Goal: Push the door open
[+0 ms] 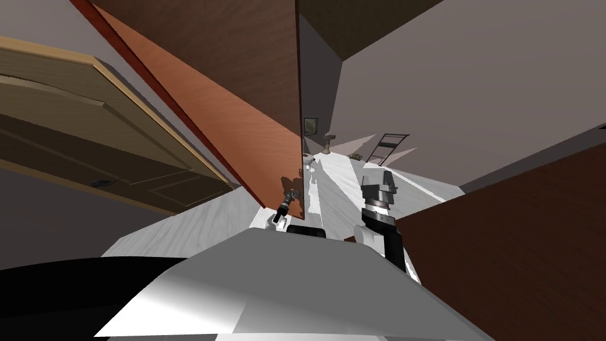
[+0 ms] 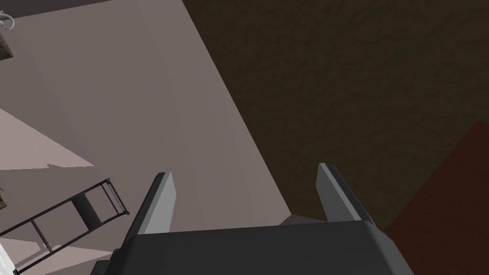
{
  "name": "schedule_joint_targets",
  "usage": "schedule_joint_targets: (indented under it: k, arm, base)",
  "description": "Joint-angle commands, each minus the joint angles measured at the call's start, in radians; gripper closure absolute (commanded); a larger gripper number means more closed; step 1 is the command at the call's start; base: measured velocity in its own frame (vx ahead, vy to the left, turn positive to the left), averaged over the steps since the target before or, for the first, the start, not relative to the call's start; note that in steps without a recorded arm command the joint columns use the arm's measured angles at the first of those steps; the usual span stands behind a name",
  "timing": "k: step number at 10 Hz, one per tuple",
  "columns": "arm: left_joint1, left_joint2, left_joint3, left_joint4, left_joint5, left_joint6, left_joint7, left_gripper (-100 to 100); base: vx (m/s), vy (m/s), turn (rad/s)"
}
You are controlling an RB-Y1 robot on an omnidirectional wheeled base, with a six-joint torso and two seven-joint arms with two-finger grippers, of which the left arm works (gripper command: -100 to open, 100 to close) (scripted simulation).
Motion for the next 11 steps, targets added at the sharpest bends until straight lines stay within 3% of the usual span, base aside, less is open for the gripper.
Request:
schedule_joint_targets:
  k: [1,5,9,11]
  arm:
    - [-0.009,0.021,0.029,0.002,0.012,-0.019,-0.015,100]
    - [-0.009,0.027,0.046,0.002,0.02,-0.02,-0.028,100]
    - [-0.008,0.025,0.09,0.001,0.04,-0.021,-0.059,100]
    - [-0.008,0.025,0.09,0.001,0.04,-0.021,-0.059,100]
  base:
    - [0.254,-0.109,0.088]
    - [0.155,-0.042,0.053]
    - [0.145,-0.078,0.089]
    - [0.134,-0.055,0.065]
